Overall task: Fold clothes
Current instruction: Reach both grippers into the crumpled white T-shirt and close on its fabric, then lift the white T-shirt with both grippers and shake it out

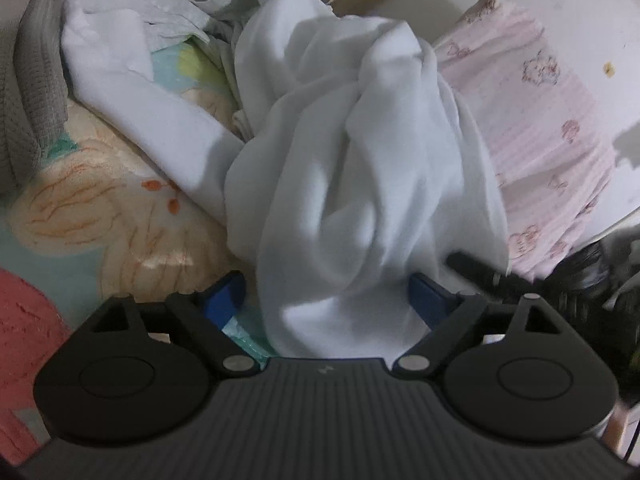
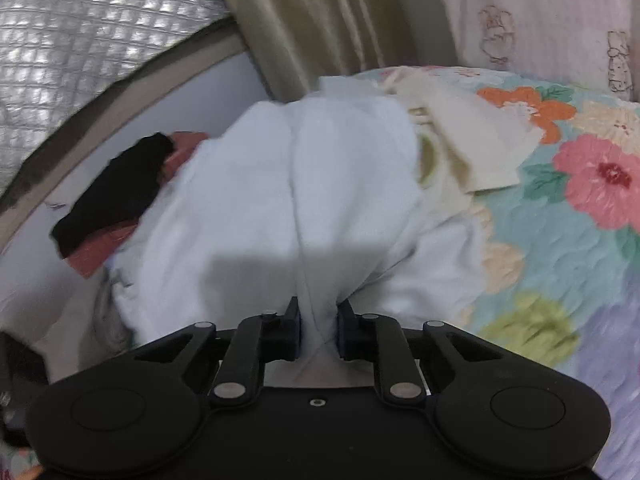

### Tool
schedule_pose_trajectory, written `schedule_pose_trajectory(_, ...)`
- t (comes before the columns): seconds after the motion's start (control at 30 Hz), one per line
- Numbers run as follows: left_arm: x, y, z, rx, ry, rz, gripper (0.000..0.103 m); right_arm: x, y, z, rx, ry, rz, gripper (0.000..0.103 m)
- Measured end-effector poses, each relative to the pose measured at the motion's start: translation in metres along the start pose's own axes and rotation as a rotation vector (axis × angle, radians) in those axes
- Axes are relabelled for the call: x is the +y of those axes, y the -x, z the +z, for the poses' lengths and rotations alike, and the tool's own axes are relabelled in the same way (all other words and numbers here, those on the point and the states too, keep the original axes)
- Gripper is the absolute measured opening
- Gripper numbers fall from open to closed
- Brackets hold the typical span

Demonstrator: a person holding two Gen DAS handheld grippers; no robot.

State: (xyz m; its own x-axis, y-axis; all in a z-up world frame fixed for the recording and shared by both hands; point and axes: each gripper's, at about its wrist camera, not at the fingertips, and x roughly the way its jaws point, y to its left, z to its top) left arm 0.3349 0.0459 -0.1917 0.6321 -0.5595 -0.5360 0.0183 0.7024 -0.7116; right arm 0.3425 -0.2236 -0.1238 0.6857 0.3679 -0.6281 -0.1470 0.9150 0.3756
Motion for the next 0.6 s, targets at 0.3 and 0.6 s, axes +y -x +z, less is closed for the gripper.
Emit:
schedule_pose_trajectory(0.3, -0.027, 0.023, -0.003, 0.048, -0.087, -0.100, 0.012, 0.037, 0.048, -0.042, 0.040, 0.025, 0.195, 0.015)
schedule_pose_trajectory(0.6, -0.046, 0.058, -0.017, 0.160, -0.017, -0.196, 0.011, 0.029, 0.101, -0.063, 0.017, 0.006, 0.219, 0.014)
